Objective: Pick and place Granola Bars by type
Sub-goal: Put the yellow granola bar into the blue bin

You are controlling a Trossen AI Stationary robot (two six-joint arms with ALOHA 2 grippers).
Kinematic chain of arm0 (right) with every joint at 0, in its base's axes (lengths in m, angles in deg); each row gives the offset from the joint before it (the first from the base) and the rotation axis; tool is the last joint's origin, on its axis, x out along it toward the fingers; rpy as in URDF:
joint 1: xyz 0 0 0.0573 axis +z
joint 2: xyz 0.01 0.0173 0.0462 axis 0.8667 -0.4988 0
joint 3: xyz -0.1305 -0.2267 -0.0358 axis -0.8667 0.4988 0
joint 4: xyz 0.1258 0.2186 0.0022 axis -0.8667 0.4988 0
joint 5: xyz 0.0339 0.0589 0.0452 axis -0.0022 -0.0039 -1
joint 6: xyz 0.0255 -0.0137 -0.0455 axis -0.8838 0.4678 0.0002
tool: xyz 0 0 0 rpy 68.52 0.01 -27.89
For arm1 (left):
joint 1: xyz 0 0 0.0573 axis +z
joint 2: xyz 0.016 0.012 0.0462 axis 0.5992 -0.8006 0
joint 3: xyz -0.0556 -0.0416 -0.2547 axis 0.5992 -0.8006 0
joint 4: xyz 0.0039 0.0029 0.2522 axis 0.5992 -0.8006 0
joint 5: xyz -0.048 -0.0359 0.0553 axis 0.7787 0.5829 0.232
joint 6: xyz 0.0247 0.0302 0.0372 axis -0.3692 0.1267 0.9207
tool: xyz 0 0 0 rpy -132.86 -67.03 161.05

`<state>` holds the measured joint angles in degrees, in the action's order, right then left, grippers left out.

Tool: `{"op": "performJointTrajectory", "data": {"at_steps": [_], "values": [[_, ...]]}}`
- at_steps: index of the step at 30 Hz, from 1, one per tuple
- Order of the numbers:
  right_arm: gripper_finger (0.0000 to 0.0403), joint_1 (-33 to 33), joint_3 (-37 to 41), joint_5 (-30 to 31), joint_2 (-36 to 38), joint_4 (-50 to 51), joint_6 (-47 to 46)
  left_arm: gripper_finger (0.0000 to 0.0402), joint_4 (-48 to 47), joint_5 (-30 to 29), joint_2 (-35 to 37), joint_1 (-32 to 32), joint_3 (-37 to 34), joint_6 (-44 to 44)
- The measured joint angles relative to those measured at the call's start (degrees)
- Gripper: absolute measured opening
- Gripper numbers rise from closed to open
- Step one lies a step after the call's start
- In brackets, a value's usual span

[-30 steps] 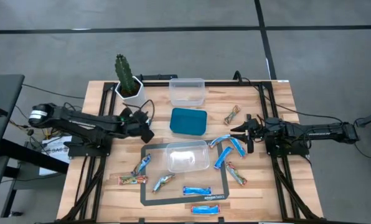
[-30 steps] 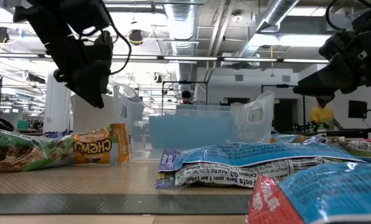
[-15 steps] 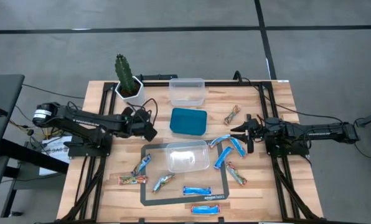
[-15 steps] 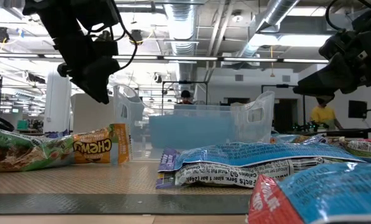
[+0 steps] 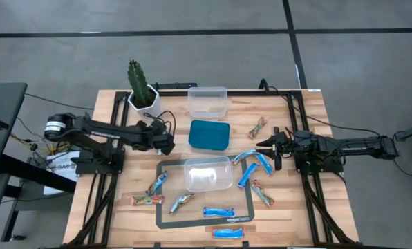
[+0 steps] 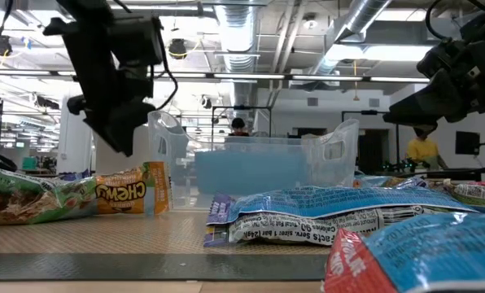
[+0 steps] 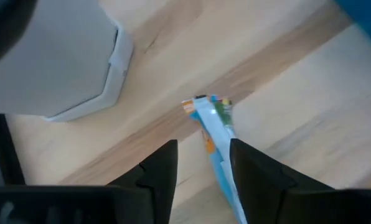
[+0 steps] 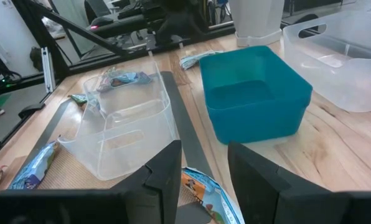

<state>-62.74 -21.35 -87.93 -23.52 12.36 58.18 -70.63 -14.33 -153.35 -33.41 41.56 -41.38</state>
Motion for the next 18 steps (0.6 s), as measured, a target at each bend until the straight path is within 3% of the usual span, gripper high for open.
{"op": "performJointTrajectory", "data": {"at_steps": [6, 11, 18], "values": [[0.0124, 0.0, 0.0, 0.0, 0.0, 0.0, 0.0, 0.0193, 0.5, 0.6, -2.3, 0.3, 0.0, -1.0], [0.0124, 0.0, 0.0, 0.0, 0.0, 0.0, 0.0, 0.0231, 1.2, 5.2, -2.2, 0.3, 0.0, -2.0], [0.0124, 0.0, 0.0, 0.0, 0.0, 0.0, 0.0, 0.0238, 3.0, 7.4, -7.1, 0.5, 0.0, -3.3]]}}
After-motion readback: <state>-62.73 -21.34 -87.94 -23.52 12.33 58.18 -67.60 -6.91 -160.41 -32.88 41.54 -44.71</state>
